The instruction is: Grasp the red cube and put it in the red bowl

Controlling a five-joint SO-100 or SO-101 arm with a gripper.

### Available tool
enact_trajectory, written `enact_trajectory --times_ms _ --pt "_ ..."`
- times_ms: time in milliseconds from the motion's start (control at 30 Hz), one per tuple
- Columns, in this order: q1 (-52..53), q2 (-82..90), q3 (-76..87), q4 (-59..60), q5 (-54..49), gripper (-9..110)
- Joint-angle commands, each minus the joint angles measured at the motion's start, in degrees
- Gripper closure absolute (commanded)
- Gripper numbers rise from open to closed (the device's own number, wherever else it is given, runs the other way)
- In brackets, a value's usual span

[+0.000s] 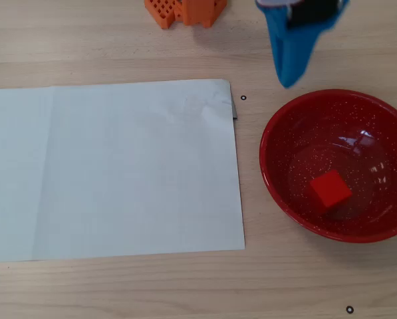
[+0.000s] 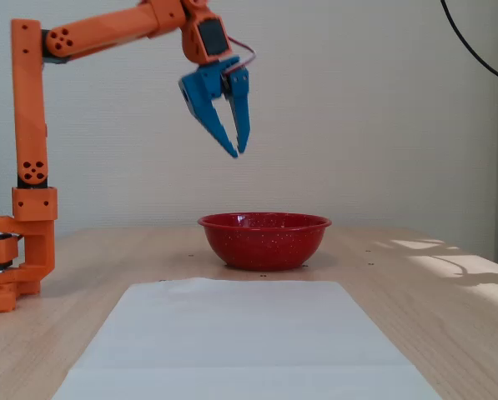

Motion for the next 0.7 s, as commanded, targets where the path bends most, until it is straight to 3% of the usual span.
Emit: enact_trajectory --times_ms 0,233,667 --pt "-2.3 11.3 -1.6 0.8 1.9 101" --pt "-7.8 28.2 15.9 -4.2 1.7 101" --pt "-16.3 57.2 61.7 -34.7 2.2 101"
